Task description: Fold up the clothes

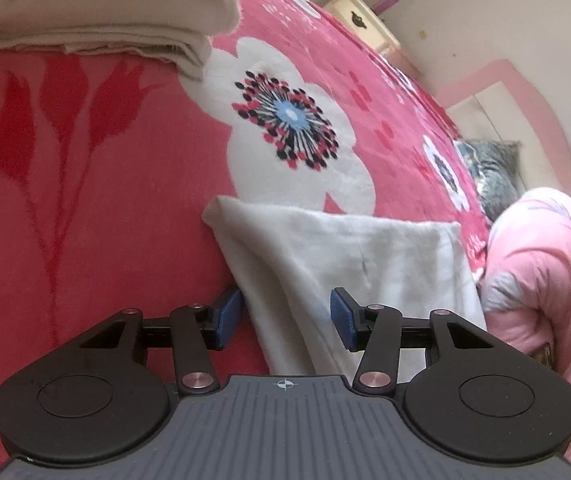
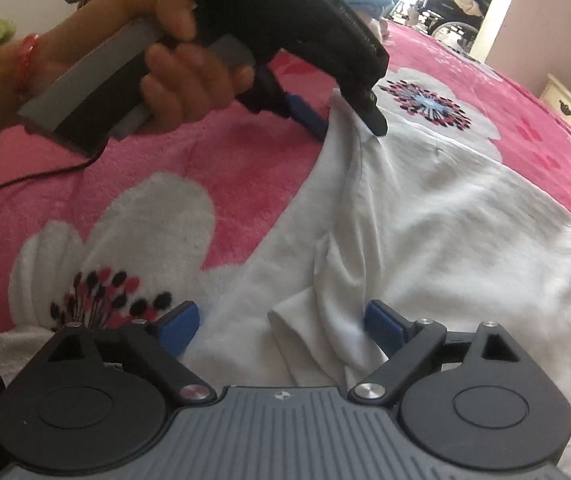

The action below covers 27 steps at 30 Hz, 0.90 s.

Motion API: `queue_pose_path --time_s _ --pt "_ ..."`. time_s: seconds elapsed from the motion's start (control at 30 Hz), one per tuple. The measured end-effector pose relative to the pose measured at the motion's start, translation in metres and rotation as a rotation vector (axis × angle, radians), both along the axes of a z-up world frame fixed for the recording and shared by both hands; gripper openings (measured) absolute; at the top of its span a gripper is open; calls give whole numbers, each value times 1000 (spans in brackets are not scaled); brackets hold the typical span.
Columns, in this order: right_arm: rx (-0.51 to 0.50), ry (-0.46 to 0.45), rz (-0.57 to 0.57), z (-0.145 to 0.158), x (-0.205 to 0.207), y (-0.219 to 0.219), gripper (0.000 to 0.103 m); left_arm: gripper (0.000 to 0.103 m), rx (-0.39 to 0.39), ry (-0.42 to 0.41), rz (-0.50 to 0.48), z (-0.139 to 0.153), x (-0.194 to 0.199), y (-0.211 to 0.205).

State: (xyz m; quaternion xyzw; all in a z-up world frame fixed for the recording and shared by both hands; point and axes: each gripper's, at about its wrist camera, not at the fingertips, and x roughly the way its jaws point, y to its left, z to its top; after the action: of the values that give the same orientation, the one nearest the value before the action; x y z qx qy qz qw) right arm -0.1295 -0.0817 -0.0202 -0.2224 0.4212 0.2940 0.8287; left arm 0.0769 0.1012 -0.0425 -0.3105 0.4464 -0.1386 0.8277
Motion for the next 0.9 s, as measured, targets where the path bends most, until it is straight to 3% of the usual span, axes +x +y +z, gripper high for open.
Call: queue_pose_path --time_s 0.13,0.23,0.33,0.43,0.5,0.57,0.9 --pt "1 1 -41 0 2 -4 90 31 46 -7 11 0 5 -3" --pt "6 -4 -88 3 3 -8 74 17 68 -10 14 0 6 -4" --pt "17 -5 -149 7 6 -13 59 10 80 -12 16 2 7 -3" --pt "17 -21 -187 8 9 -17 40 4 89 -15 21 4 7 -4" --pt "26 -29 -219 10 11 -22 19 2 102 -19 27 8 7 -7" --pt "56 -24 -257 15 16 -29 9 1 111 -43 38 14 5 -10" --pt "225 -56 -409 57 34 -79 8 1 161 -175 21 62 6 -43"
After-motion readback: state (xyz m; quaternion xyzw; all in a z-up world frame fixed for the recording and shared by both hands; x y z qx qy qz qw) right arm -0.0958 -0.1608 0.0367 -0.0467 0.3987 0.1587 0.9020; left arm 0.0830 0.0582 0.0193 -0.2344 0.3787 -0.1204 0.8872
